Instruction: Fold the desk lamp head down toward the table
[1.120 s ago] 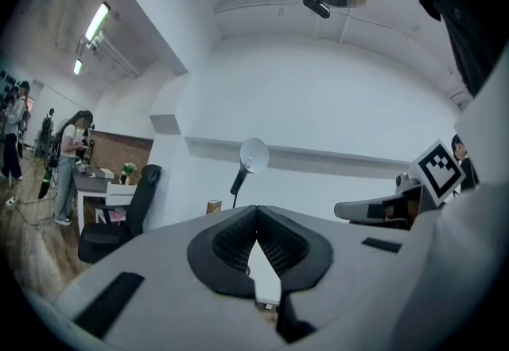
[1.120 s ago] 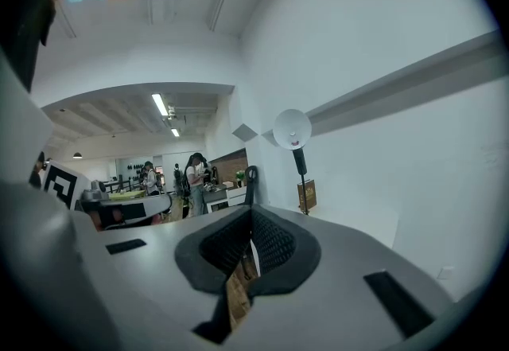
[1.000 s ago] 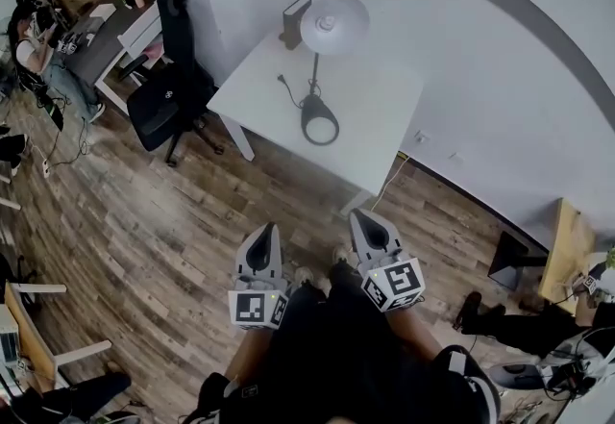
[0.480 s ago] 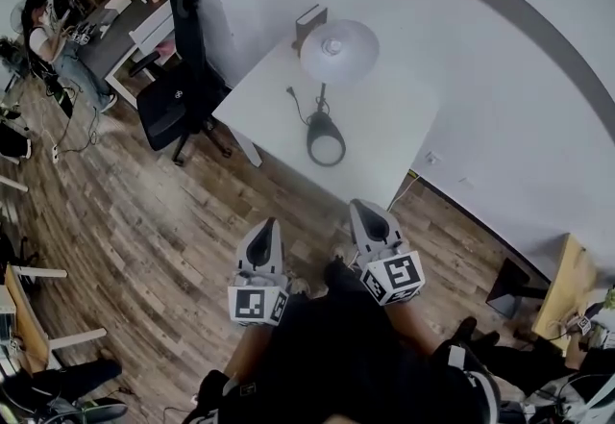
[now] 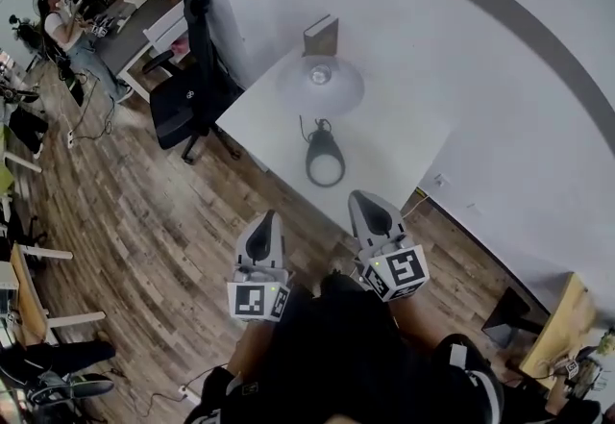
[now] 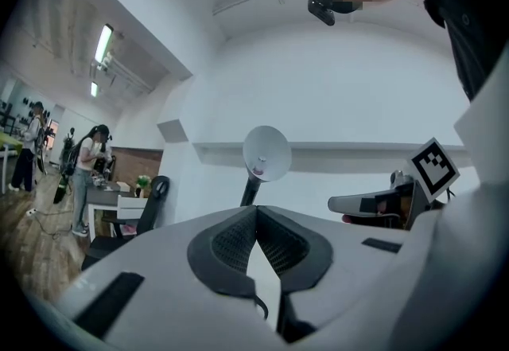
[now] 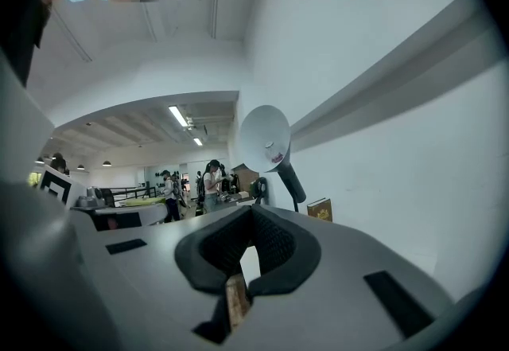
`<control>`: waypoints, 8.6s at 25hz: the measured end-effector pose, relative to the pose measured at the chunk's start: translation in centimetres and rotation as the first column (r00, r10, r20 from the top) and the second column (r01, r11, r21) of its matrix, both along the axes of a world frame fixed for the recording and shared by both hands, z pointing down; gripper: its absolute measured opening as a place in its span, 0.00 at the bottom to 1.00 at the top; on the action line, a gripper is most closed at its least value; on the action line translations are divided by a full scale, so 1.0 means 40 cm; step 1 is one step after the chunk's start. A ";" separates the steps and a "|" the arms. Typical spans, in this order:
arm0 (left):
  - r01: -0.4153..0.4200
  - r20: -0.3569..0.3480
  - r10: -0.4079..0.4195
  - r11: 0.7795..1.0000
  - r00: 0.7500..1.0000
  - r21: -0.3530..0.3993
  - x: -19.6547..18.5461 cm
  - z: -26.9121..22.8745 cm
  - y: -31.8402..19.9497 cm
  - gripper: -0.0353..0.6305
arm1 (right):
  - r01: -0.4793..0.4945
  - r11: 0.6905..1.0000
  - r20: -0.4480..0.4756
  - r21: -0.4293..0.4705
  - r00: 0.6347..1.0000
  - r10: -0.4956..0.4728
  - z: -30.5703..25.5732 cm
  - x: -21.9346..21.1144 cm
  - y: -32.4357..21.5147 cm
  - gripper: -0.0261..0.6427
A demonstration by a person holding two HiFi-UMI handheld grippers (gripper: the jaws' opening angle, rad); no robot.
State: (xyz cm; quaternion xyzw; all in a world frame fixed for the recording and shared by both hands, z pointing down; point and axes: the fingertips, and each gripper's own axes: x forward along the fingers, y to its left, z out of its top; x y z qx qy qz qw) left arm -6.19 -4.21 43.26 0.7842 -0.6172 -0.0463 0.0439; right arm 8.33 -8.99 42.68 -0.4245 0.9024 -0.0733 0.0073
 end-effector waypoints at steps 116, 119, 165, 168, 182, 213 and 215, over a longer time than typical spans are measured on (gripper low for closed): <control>-0.253 0.162 0.232 0.959 0.959 0.128 0.040 0.113 -0.387 0.11 | -0.157 0.983 -0.174 0.091 0.970 0.171 0.159 -0.038 -0.295 0.08; -0.255 0.174 0.229 0.957 0.958 0.140 0.044 0.130 -0.389 0.11 | -0.160 0.982 -0.188 0.096 0.966 0.176 0.174 -0.035 -0.299 0.08; -0.271 0.251 0.230 0.951 0.940 0.147 0.044 0.191 -0.409 0.11 | 0.187 0.951 -0.707 0.245 0.706 0.044 0.142 -0.104 -0.195 0.33; -0.273 0.257 0.232 0.952 0.938 0.137 0.043 0.195 -0.405 0.11 | 0.195 0.947 -0.720 0.255 0.692 0.051 0.145 -0.113 -0.196 0.31; -0.278 0.279 0.237 0.953 0.931 0.120 0.044 0.203 -0.409 0.11 | 0.198 0.938 -0.744 0.284 0.663 0.085 0.159 -0.116 -0.199 0.25; -0.552 0.916 0.231 0.834 0.329 -0.012 0.142 0.164 -0.264 0.26 | 0.210 0.932 -0.768 0.295 0.632 0.101 0.175 -0.119 -0.200 0.26; -0.548 0.924 0.225 0.836 0.309 -0.021 0.142 0.174 -0.265 0.26 | 0.220 0.929 -0.784 0.297 0.612 0.105 0.186 -0.119 -0.201 0.26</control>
